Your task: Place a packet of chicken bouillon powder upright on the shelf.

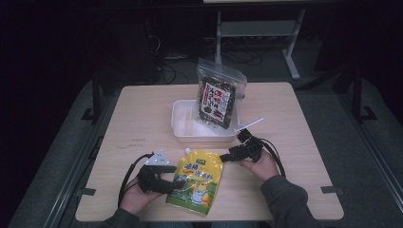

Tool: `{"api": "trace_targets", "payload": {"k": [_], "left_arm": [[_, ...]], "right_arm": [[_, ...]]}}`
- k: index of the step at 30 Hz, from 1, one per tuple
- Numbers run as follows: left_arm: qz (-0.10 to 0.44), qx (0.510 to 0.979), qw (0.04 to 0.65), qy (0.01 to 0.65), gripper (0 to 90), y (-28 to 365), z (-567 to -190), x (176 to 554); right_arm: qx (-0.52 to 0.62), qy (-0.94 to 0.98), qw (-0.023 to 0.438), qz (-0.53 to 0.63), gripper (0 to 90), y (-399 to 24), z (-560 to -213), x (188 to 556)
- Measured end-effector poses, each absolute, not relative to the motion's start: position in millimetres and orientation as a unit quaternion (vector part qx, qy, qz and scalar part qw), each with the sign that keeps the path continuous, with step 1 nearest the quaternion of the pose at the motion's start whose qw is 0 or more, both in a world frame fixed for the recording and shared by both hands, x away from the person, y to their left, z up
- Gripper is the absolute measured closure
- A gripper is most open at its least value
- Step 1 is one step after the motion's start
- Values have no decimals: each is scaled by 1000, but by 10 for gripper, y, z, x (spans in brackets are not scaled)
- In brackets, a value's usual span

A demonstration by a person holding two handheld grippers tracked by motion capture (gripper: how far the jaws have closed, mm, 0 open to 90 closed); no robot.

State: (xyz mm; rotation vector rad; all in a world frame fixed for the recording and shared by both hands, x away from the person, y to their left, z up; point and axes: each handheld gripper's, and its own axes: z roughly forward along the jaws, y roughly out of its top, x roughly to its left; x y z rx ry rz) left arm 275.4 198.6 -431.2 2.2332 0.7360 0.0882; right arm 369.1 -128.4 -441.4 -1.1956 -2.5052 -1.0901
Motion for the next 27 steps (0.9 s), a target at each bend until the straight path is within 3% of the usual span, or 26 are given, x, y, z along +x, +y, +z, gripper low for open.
{"api": "trace_targets", "payload": {"k": [3, 8, 10, 13, 14, 16, 18, 27], "left_arm": [[35, 876, 385, 288, 319, 1990, -4307, 2752], [38, 876, 385, 289, 319, 2000, -4297, 2756], [37, 875, 386, 290, 319, 1994, -4297, 2760], [35, 875, 385, 289, 319, 1990, -4305, 2768], [33, 875, 385, 291, 318, 1990, -4313, 2774], [33, 875, 385, 291, 318, 1991, -4315, 2776], [33, 874, 386, 293, 312, 2000, -4318, 2782], [34, 869, 389, 304, 264, 2026, -4322, 2798]], "right_arm": [[-403, -837, 93, -358, 402, -1244, -4479, 3738], [-413, -829, 124, -356, 524, -1217, -4588, 3818], [-416, -823, 140, -361, 616, -1207, -4626, 3838], [-412, -823, 151, -361, 666, -1197, -4639, 3846], [-413, -822, 154, -360, 728, -1199, -4646, 3853], [-413, -821, 160, -362, 758, -1208, -4650, 3860], [-409, -815, 175, -372, 872, -1233, -4646, 3868], [-394, -815, 175, -387, 893, -1269, -4519, 3808]]}}
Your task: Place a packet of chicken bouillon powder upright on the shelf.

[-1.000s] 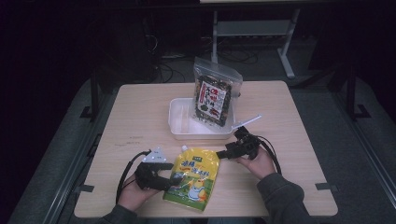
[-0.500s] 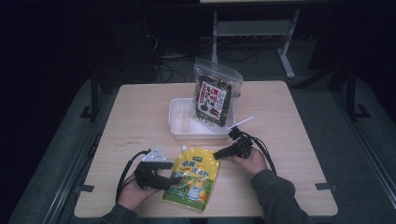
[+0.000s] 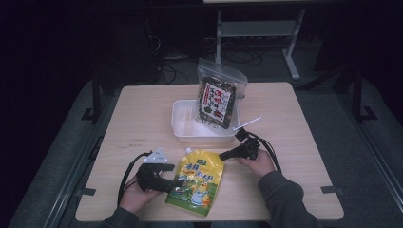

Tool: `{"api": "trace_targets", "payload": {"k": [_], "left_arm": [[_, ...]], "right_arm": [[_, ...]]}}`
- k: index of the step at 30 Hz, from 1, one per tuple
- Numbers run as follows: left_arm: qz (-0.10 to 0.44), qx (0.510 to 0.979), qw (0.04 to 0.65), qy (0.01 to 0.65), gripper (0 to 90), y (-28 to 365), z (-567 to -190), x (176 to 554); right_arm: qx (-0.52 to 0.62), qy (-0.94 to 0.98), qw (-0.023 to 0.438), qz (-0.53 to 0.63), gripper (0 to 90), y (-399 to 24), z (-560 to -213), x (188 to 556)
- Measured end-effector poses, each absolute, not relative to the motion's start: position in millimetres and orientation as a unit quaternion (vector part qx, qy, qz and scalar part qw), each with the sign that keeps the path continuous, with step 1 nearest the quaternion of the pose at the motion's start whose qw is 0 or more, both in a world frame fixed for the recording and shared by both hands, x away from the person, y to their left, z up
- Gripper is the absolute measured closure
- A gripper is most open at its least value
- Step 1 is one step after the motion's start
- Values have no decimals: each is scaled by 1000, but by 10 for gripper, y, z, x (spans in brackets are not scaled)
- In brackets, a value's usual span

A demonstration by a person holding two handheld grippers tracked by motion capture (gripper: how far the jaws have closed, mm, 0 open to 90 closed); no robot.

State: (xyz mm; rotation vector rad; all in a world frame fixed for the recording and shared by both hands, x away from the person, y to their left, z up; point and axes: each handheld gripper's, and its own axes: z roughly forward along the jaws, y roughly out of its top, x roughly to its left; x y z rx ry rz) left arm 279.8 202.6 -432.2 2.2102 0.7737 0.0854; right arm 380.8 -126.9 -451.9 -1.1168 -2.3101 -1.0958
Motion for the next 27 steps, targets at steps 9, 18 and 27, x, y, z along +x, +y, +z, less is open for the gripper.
{"api": "trace_targets", "payload": {"k": [9, 18, 27], "left_arm": [[30, 863, 391, 319, 216, 2061, -4338, 2830], [-5, 857, 402, 321, 215, 2050, -4396, 2875], [-65, 839, 437, 318, 300, 2045, -4428, 2921]], "right_arm": [[-368, -814, 156, -422, 893, -1320, -4234, 3715], [-338, -813, 143, -452, 893, -1332, -3942, 3626], [-316, -804, 146, -482, 894, -1349, -3783, 3541]]}}
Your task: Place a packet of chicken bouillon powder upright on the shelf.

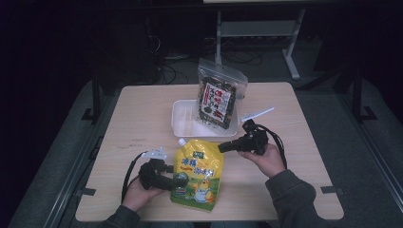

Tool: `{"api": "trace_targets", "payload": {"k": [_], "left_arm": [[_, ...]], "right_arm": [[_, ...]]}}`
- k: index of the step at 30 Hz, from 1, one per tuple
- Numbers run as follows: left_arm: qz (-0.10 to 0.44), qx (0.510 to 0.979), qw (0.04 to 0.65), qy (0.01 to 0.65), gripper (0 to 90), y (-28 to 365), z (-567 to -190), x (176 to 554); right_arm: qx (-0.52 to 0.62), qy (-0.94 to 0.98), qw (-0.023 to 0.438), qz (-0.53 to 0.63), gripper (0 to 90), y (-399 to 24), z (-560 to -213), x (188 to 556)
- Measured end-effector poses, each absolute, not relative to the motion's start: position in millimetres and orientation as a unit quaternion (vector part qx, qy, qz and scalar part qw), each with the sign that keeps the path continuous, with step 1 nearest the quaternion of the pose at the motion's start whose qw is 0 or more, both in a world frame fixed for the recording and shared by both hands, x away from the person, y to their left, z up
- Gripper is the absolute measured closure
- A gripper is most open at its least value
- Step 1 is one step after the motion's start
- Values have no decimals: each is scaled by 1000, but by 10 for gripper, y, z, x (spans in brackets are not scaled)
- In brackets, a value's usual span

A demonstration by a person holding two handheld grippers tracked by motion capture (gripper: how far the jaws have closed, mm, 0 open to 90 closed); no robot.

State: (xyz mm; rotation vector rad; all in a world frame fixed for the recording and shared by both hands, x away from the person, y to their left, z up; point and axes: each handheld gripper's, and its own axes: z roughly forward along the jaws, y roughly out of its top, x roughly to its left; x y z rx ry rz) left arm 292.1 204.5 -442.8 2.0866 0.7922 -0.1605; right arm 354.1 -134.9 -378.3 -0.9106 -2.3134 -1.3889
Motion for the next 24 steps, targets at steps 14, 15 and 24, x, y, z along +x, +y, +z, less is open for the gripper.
{"api": "trace_targets", "payload": {"k": [14, 15, 24], "left_arm": [[-103, 811, 490, 303, 699, 2142, -4382, 2935], [-103, 812, 490, 300, 699, 2142, -4379, 2935], [-96, 813, 499, 285, 728, 2124, -4333, 2916]], "right_arm": [[-294, -813, 139, -483, 886, -1330, -3618, 3509], [-294, -813, 139, -483, 886, -1330, -3618, 3509], [-278, -844, 143, -435, 664, -1114, -3499, 3675]]}}
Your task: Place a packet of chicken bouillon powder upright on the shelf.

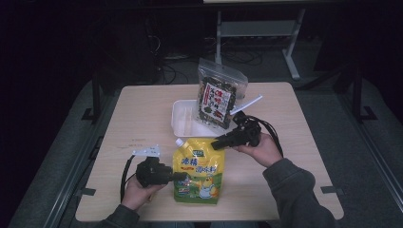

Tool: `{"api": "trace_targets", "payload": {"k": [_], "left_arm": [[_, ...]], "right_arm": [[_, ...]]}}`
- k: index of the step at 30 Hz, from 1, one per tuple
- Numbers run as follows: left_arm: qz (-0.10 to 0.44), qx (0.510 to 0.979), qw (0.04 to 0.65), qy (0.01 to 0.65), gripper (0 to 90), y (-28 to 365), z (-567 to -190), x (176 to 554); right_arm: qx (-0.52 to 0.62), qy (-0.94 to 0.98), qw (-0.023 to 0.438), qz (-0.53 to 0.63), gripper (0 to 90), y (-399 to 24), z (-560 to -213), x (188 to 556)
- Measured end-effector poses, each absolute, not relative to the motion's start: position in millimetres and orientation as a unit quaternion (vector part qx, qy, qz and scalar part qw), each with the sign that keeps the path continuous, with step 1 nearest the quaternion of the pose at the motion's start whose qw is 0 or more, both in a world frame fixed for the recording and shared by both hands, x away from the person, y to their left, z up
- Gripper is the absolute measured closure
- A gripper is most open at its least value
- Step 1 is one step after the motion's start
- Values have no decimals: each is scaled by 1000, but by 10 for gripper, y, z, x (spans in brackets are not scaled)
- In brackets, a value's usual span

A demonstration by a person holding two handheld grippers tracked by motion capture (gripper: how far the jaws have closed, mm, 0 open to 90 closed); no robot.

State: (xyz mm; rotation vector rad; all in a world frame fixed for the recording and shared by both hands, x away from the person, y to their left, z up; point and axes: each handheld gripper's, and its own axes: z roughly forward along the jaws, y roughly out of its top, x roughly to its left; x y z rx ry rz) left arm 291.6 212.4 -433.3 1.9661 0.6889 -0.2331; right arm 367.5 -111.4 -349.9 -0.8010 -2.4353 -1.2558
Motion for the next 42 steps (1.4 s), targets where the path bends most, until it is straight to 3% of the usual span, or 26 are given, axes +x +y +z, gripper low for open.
{"api": "trace_targets", "payload": {"k": [8, 11, 15, 19, 32, 42], "left_arm": [[-96, 813, 501, 280, 728, 2113, -4315, 2906], [-95, 814, 502, 278, 727, 2108, -4309, 2902], [-94, 813, 502, 279, 726, 2120, -4310, 2904], [-90, 814, 501, 281, 708, 2122, -4313, 2910], [-35, 817, 487, 306, 412, 2207, -4239, 2863], [0, 818, 472, 329, 356, 2337, -4214, 2833]], "right_arm": [[-261, -857, 166, -412, 656, -905, -3496, 3795], [-255, -859, 175, -408, 695, -860, -3498, 3817], [-247, -858, 189, -408, 844, -851, -3493, 3818], [-235, -860, 202, -406, 881, -855, -3483, 3801], [-234, -834, 243, -436, 892, -927, -3384, 3687], [-244, -820, 230, -465, 892, -898, -3221, 3633]]}}
